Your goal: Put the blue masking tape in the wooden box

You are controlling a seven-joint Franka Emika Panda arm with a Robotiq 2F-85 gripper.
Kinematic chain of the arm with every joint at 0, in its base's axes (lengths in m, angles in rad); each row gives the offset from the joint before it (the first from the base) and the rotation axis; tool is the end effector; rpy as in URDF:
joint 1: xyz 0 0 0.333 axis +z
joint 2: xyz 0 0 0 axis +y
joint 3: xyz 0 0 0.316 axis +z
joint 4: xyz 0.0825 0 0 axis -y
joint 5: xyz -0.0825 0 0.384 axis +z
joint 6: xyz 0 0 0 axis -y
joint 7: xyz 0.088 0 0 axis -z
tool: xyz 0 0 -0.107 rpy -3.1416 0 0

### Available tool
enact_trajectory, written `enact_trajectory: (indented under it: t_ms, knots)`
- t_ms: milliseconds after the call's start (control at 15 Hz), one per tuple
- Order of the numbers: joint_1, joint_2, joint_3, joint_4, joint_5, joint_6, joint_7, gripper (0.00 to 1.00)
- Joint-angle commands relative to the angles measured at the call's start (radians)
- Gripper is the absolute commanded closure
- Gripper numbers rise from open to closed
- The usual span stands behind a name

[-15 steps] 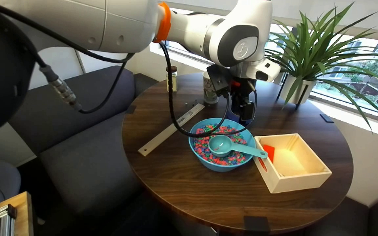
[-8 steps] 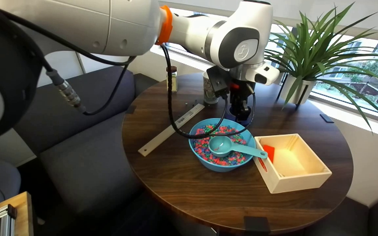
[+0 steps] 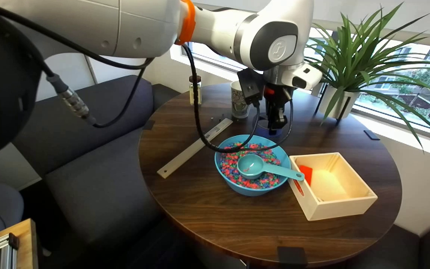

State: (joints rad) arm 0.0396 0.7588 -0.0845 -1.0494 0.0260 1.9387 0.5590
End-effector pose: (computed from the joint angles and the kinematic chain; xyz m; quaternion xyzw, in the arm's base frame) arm 0.7709 -0.0110 0.4020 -0.9553 0.2875 -0.0682 0.0016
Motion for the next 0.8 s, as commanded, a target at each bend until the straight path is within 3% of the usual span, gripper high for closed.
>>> enact_trajectory:
  t_ms: [0, 333, 733]
  knots:
    - [-0.006, -0.047, -0.012, 0.008, 0.014, 0.007, 0.042, 0.96]
    - [-0.006, -0.173, -0.067, -0.06, -0.03, 0.021, 0.113, 0.96]
    - [0.014, -0.319, -0.182, -0.266, -0.101, -0.012, 0.308, 0.96]
